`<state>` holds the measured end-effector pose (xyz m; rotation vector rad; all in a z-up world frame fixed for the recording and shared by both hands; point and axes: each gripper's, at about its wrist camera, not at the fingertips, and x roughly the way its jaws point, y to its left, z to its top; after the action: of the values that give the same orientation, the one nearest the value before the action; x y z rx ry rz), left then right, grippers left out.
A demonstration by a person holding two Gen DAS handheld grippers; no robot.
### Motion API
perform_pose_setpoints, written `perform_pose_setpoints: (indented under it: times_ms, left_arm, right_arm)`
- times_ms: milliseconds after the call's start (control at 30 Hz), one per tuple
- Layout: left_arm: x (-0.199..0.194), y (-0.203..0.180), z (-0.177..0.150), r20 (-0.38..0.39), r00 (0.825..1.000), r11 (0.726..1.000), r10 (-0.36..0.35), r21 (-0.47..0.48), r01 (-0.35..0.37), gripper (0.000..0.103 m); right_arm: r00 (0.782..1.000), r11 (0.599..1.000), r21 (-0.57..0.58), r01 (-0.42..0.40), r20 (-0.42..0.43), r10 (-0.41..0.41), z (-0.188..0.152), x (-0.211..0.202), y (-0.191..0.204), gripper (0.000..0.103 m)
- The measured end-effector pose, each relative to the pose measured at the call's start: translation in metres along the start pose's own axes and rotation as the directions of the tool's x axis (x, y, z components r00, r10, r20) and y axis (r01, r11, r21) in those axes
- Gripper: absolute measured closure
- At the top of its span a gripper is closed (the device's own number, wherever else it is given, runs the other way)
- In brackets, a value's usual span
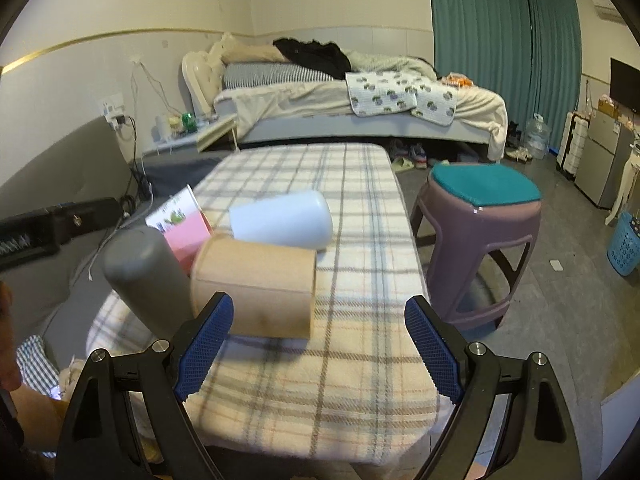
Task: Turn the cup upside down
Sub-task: 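Open the right tool and withdraw it from the grey cup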
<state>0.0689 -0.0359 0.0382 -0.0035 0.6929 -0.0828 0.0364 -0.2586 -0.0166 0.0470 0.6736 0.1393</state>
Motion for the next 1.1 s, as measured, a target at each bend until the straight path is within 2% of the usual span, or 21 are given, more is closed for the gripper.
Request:
perform_pose_setpoints:
  times_ms: [133,467,567,667,800,933,1033,1100]
  left_arm:
    - [-0.035,0.013,-0.001,0.086,0.996,1.000,0.023,0.008,-0.024,0.020]
    - [-0.081,0.040,-0.020,0.173,0.984,0.999,0.031,-0.026,-0.027,0.019]
    - [-0.081,0.043,-0.033,0.179,0.982,0.998,0.054,-0.028,-0.049,0.011]
    - [-0.076,0.044,-0.046,0.180,0.981,0.997,0.076,-0.024,-0.072,0.011]
    - [-0.068,0.042,-0.064,0.184,0.978,0.995,0.094,-0.036,-0.089,0.011]
    - [-0.060,0.037,-0.079,0.182,0.972,0.989,0.148,-0.025,-0.146,0.004]
    - [-0.057,0.034,-0.086,0.172,0.973,0.988,0.154,-0.032,-0.151,0.004]
    - [-0.054,0.033,-0.089,0.158,0.975,0.988,0.154,-0.035,-0.150,0.004]
  right_arm:
    - [0.999,1.000,-0.017,-0.016,0.041,0.017,0.003,-0.020,0.012,0.015]
    - [0.992,0.997,-0.059,-0.043,0.116,0.050,0.004,-0.070,0.043,0.015]
    - [0.989,0.997,-0.065,-0.052,0.136,0.060,0.002,-0.077,0.050,0.015]
    - [0.987,0.997,-0.065,-0.052,0.146,0.061,-0.001,-0.076,0.054,0.014]
    - [0.986,0.997,-0.047,-0.066,0.148,0.072,-0.008,-0.069,0.055,0.008]
    - [0.986,0.997,-0.051,-0.061,0.151,0.068,-0.015,-0.062,0.057,0.000]
    - [0.984,0.997,-0.054,-0.059,0.164,0.067,-0.021,-0.057,0.057,0.000]
    - [0.987,0.996,-0.064,-0.064,0.140,0.073,-0.023,-0.050,0.058,0.000]
